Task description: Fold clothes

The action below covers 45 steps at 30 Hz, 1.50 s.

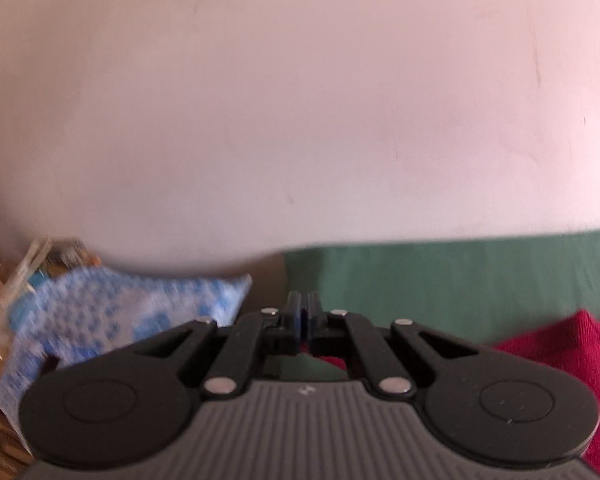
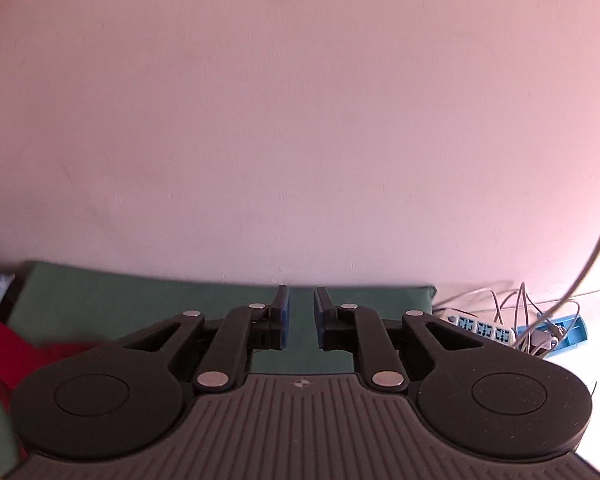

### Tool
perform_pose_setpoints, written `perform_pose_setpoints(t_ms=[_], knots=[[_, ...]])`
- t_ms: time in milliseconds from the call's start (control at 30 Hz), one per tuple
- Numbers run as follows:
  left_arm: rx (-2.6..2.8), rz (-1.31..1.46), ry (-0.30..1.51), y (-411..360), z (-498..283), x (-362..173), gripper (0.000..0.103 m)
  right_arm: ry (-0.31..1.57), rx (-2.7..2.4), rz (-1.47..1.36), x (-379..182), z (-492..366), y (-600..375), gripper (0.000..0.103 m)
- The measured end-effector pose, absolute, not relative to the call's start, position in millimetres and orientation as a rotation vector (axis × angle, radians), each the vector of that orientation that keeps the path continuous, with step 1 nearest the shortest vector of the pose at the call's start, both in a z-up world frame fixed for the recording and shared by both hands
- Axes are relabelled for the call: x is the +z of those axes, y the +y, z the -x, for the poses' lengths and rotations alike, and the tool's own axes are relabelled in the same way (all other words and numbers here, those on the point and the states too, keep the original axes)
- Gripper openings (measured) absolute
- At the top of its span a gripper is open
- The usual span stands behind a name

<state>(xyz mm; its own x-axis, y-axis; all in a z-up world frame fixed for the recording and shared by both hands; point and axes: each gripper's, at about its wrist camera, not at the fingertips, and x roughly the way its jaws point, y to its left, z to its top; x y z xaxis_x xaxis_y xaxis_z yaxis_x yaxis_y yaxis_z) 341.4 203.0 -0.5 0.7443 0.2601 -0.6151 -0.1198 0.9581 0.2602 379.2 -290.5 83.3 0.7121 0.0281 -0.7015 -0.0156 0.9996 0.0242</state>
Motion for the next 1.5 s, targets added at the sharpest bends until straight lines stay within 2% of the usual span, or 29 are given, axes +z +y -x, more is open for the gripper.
perform_pose_setpoints(t_ms=[100, 333, 467, 500, 633, 700, 767, 833, 900, 1000, 1033, 1067, 1133, 1167, 1233, 1300, 1367, 1433, 1500], knots=[[0.223, -0.203, 0.696, 196, -336, -2, 0.000, 0.789, 0.092, -0.093, 52, -376, -281, 0.013], [0.301, -0.193, 0.693, 200, -306, -52, 0.000, 0.937, 0.157, -0.222, -94, -385, -248, 0.009], [0.327, -0.210, 0.732, 211, -302, -74, 0.000, 0.977, 0.149, -0.231, -139, -402, -242, 0.009], [0.335, -0.211, 0.747, 214, -303, -78, 0.000, 0.968, 0.145, -0.217, -144, -406, -242, 0.000], [0.325, -0.180, 0.783, 226, -307, -88, 0.000, 0.933, 0.150, -0.221, -141, -406, -242, 0.002], [0.310, -0.165, 0.782, 228, -307, -88, 0.009, 0.881, 0.177, -0.211, -130, -391, -243, 0.005], [0.294, -0.134, 0.809, 238, -313, -93, 0.025, 0.857, 0.210, -0.166, -122, -372, -239, 0.005], [0.272, -0.092, 0.858, 251, -323, -102, 0.028, 0.847, 0.231, -0.155, -119, -352, -237, 0.010], [0.250, -0.049, 0.905, 264, -332, -111, 0.027, 0.855, 0.250, -0.152, -119, -332, -238, 0.010], [0.226, -0.004, 0.969, 275, -347, -125, 0.033, 0.867, 0.248, -0.115, -128, -308, -229, 0.010], [0.219, -0.002, 0.984, 277, -351, -129, 0.043, 0.864, 0.255, -0.090, -130, -300, -223, 0.010], [0.225, -0.001, 0.983, 277, -354, -131, 0.057, 0.862, 0.262, -0.064, -132, -293, -217, 0.010], [0.232, 0.002, 0.977, 277, -357, -134, 0.073, 0.855, 0.264, 0.005, -137, -284, -205, 0.010], [0.230, 0.007, 0.977, 277, -359, -135, 0.074, 0.848, 0.257, 0.042, -139, -282, -199, 0.010], [0.227, 0.004, 0.972, 274, -362, -137, 0.071, 0.834, 0.244, 0.095, -142, -277, -191, 0.010], [0.196, -0.010, 0.960, 269, -362, -136, 0.051, 0.830, 0.236, 0.089, -143, -277, -191, 0.011], [0.162, 0.008, 0.967, 265, -365, -134, 0.019, 0.831, 0.230, 0.068, -144, -279, -193, 0.011], [0.149, 0.028, 0.964, 262, -367, -132, 0.000, 0.831, 0.227, 0.053, -147, -280, -193, 0.012], [0.137, 0.068, 0.947, 263, -367, -126, 0.000, 0.825, 0.226, 0.059, -147, -278, -192, 0.012]])
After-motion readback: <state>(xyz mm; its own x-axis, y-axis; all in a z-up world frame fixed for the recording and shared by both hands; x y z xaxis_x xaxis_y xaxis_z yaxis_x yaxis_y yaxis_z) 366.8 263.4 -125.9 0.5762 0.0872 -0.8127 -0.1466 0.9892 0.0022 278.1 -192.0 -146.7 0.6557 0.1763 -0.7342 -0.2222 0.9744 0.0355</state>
